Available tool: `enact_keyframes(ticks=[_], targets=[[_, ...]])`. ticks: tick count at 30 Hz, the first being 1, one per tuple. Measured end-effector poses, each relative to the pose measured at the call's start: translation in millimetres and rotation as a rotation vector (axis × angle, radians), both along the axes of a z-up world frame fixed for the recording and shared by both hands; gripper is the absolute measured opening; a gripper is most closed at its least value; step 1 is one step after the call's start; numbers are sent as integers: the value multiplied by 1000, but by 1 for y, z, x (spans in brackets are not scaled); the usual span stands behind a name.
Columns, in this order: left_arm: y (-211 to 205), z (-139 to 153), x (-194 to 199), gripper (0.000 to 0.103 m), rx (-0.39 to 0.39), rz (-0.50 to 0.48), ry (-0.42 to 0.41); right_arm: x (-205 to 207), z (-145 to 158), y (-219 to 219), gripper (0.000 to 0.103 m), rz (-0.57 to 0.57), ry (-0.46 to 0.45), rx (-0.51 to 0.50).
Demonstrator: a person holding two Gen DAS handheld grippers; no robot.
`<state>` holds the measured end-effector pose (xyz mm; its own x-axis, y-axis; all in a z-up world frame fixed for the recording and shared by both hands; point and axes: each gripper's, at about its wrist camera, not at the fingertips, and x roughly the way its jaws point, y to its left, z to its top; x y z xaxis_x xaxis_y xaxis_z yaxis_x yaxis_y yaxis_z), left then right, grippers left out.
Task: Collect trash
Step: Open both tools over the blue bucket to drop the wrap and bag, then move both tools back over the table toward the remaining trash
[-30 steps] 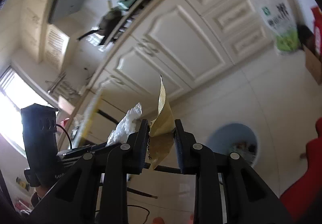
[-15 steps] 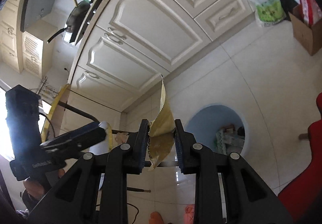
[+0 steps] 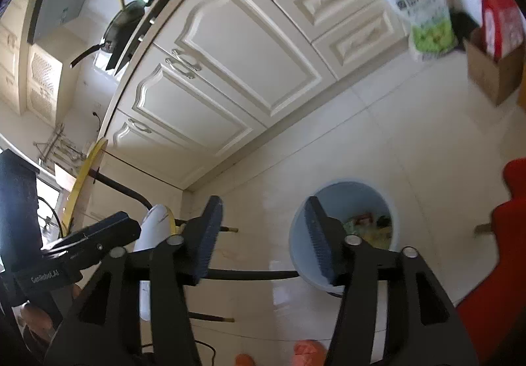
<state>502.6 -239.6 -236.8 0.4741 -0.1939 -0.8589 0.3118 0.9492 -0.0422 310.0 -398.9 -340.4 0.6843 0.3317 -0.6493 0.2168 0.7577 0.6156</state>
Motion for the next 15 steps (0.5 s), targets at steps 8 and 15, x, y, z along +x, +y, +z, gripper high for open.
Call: enact_keyframes(ticks=[8,15], targets=[[48,60,-87,79,-41,2,-103,-37,84,38,82,33,-74,-114],[117,127,-182,90,-77,51,-268,-65,163,86,94,72,-189,-183]])
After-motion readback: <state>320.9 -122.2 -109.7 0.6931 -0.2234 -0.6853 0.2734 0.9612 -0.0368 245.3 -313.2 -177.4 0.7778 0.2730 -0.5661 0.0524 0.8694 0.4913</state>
